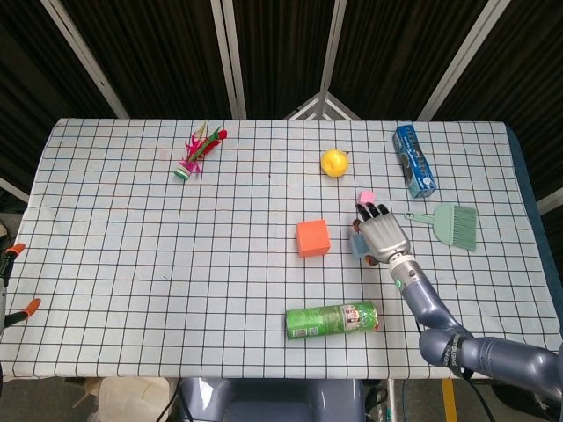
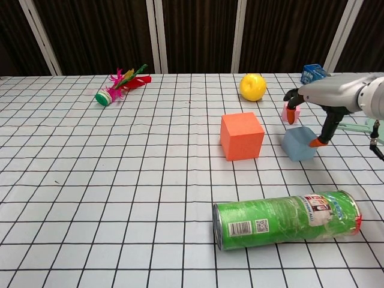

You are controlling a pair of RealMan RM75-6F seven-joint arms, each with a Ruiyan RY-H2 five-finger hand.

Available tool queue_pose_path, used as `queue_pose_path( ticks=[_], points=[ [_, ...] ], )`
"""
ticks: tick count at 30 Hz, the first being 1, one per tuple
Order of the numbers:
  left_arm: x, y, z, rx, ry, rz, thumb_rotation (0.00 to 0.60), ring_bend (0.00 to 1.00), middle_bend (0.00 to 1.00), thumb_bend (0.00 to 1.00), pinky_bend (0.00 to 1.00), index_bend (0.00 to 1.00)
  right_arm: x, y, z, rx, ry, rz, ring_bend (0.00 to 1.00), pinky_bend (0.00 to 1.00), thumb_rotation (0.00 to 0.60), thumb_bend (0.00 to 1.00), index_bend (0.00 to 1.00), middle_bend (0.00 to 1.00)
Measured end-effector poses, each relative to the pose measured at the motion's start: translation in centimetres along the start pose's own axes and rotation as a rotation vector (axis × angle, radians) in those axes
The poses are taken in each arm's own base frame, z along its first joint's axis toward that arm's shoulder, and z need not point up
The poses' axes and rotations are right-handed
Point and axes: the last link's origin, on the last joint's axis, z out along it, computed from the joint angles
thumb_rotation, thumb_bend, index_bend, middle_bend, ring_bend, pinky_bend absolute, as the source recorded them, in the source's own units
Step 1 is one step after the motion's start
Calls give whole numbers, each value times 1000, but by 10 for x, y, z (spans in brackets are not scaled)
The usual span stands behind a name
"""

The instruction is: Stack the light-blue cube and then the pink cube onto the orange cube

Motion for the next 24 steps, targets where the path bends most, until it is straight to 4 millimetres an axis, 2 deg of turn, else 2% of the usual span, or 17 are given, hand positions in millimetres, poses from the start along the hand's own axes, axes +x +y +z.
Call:
queue_pose_path(
  ticks=[12,24],
  points=[
    [-1,1,0,5,-8,9,600,0,19,200,18,133,-9,3,10,-13,-24,5,69,128,600,294,365,78],
    [-2,4,-3,16,-14,13,600,0,14,200,18,133,-10,8,15,-17,-24,29,91,128,600,396,537,78]
  ],
)
